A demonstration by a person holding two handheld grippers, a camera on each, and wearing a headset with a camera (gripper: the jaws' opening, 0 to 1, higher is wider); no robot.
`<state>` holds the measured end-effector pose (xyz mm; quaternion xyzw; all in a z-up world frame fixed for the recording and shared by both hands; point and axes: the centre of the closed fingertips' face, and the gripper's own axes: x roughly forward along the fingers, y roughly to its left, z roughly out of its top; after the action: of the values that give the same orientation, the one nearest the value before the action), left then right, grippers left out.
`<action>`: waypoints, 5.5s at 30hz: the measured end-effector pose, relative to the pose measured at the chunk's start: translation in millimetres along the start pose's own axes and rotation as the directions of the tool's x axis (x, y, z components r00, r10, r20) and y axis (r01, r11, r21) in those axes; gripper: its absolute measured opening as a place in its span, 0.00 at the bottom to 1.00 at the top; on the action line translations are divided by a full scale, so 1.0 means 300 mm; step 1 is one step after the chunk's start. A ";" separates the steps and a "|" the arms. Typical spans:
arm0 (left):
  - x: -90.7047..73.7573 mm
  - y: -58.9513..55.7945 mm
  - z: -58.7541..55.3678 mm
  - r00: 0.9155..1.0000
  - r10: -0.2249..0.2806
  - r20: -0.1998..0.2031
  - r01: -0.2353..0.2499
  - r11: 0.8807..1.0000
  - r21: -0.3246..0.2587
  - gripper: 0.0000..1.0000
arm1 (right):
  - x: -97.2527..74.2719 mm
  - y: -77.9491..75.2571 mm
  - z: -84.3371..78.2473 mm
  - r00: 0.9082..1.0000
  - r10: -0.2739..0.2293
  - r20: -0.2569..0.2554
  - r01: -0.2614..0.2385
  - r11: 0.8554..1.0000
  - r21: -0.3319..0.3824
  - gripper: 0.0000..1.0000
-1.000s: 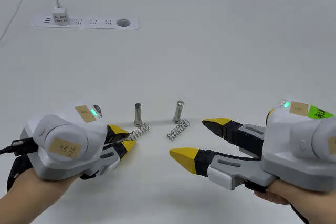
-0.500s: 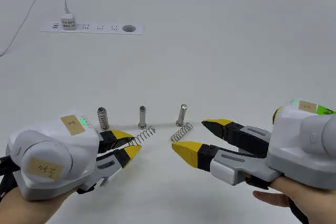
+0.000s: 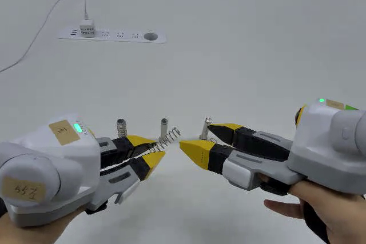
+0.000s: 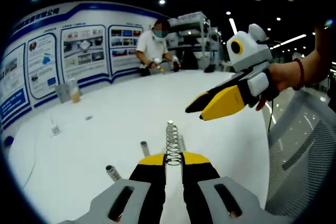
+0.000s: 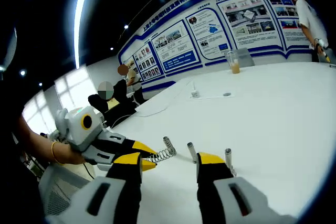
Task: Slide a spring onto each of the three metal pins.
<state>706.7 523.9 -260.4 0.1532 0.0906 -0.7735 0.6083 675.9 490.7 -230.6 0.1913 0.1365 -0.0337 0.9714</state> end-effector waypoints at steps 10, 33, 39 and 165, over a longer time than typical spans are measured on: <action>-0.015 -0.002 0.072 0.994 -0.001 0.109 0.001 1.000 -0.003 0.10 | 0.026 0.026 0.038 0.998 0.045 0.055 -0.050 0.993 0.105 0.34; -0.049 -0.027 0.121 0.984 -0.006 0.177 0.015 0.999 -0.047 0.10 | 0.062 0.068 0.071 0.985 0.141 0.096 -0.162 0.949 0.271 0.14; -0.052 -0.028 0.123 0.986 -0.001 0.165 0.013 0.997 -0.070 0.11 | 0.064 0.081 0.077 0.983 0.149 0.104 -0.171 0.951 0.259 0.14; -0.016 -0.021 -0.066 0.999 0.034 -0.040 -0.040 0.988 -0.146 0.68 | 0.284 -0.127 -0.067 0.987 -0.115 -0.114 0.051 0.888 -0.458 0.24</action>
<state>704.2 536.3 -277.6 0.1242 0.1558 -0.7502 0.6304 748.1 461.9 -285.8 -0.0445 0.2156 -0.0292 0.9750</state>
